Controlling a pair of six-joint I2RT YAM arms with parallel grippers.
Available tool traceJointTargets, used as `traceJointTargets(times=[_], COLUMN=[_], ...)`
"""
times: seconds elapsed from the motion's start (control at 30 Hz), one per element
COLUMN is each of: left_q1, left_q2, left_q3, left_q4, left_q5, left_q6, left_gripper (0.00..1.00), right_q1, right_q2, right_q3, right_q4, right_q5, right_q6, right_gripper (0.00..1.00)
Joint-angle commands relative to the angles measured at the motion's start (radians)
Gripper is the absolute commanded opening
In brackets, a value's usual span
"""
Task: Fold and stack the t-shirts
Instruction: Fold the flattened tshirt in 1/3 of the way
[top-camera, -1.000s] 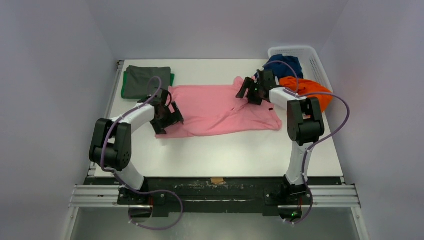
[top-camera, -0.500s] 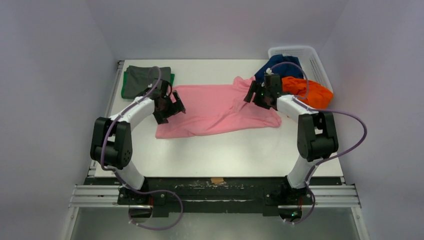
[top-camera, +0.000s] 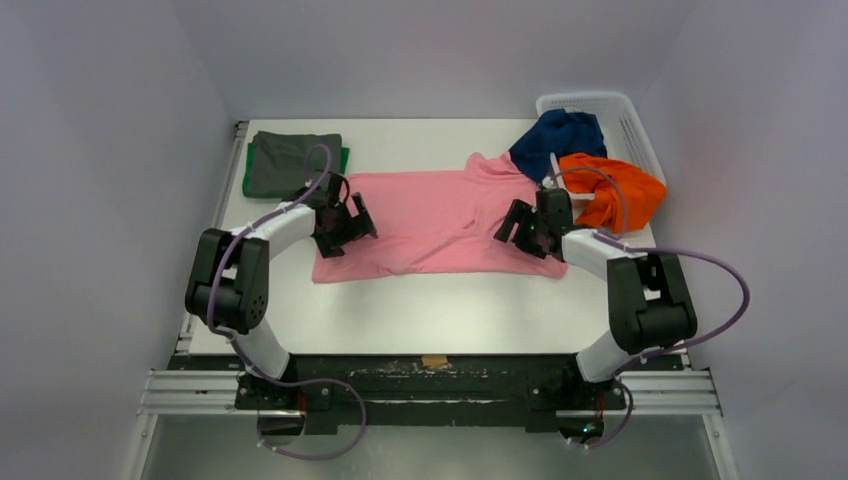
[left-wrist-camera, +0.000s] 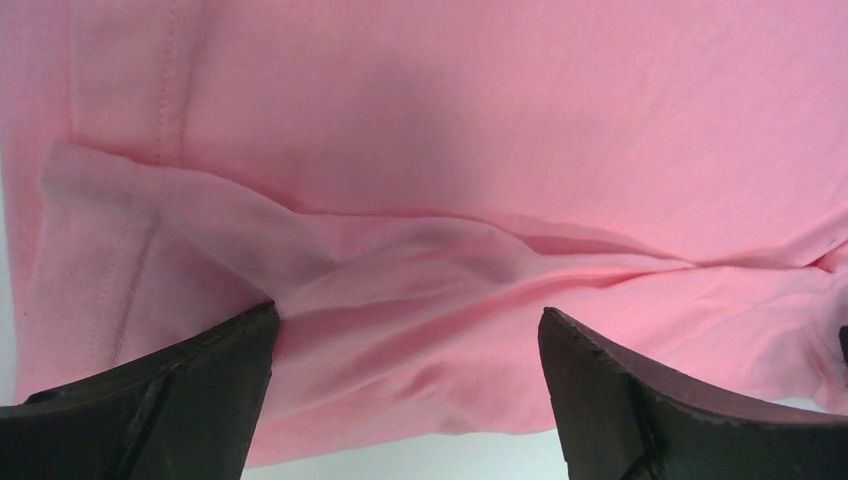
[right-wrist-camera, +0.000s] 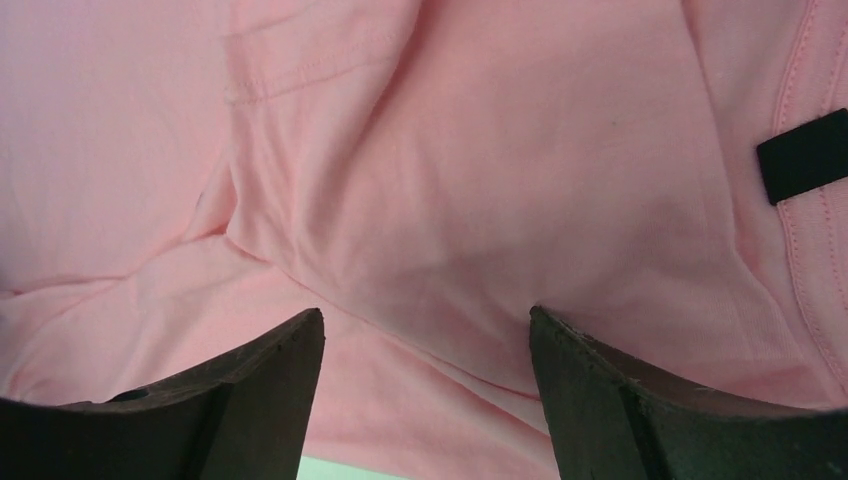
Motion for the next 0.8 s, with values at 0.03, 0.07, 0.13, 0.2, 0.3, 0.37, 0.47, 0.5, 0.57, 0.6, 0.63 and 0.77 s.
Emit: traceJointTargets(times=[0.03, 0.07, 0.13, 0.2, 0.3, 0.37, 0.47, 0.5, 0.57, 0.6, 0.63, 0.77], left_q1=[-0.049, -0.056, -0.071, -0.08, -0.095, -0.106, -0.119, -0.122, -0.124, -0.124, -0.125, -0.125], left_q2=[-0.102, -0.131, -0.197, -0.265, -0.356, -0.402, -0.461, -0.483, -0.532, -0.554, -0.576, -0.638], left_q3=[-0.163, -0.192, -0.261, -0.331, -0.42, -0.458, -0.506, -0.518, -0.529, -0.529, -0.527, -0.542], left_q4=[-0.072, -0.078, -0.089, -0.089, -0.084, -0.092, -0.115, -0.121, -0.144, -0.163, -0.183, -0.227], left_q5=[-0.003, -0.012, -0.04, -0.048, -0.042, -0.037, -0.033, -0.033, -0.045, -0.06, -0.076, -0.102], left_q6=[-0.021, -0.021, -0.036, -0.046, -0.076, -0.082, -0.096, -0.098, -0.104, -0.107, -0.11, -0.117], left_gripper=[1.0, 1.0, 1.0, 1.0, 1.0, 1.0, 1.0, 1.0, 1.0, 1.0, 1.0, 1.0], right_q1=[0.01, 0.012, 0.015, 0.018, 0.035, 0.052, 0.087, 0.101, 0.128, 0.144, 0.155, 0.189], right_q2=[-0.13, -0.162, -0.239, -0.312, -0.409, -0.462, -0.544, -0.571, -0.612, -0.623, -0.627, -0.657], right_q3=[-0.186, -0.206, -0.243, -0.275, -0.323, -0.361, -0.399, -0.403, -0.411, -0.418, -0.425, -0.472], right_q4=[-0.192, -0.216, -0.267, -0.322, -0.402, -0.432, -0.462, -0.48, -0.511, -0.524, -0.54, -0.575], right_q5=[0.016, 0.019, 0.032, 0.041, 0.048, 0.044, 0.038, 0.045, 0.057, 0.052, 0.041, 0.0], right_q6=[0.063, 0.063, 0.069, 0.072, 0.087, 0.106, 0.137, 0.156, 0.194, 0.208, 0.219, 0.258], right_gripper=[0.75, 0.74, 0.74, 0.75, 0.75, 0.75, 0.75, 0.75, 0.75, 0.75, 0.75, 0.75])
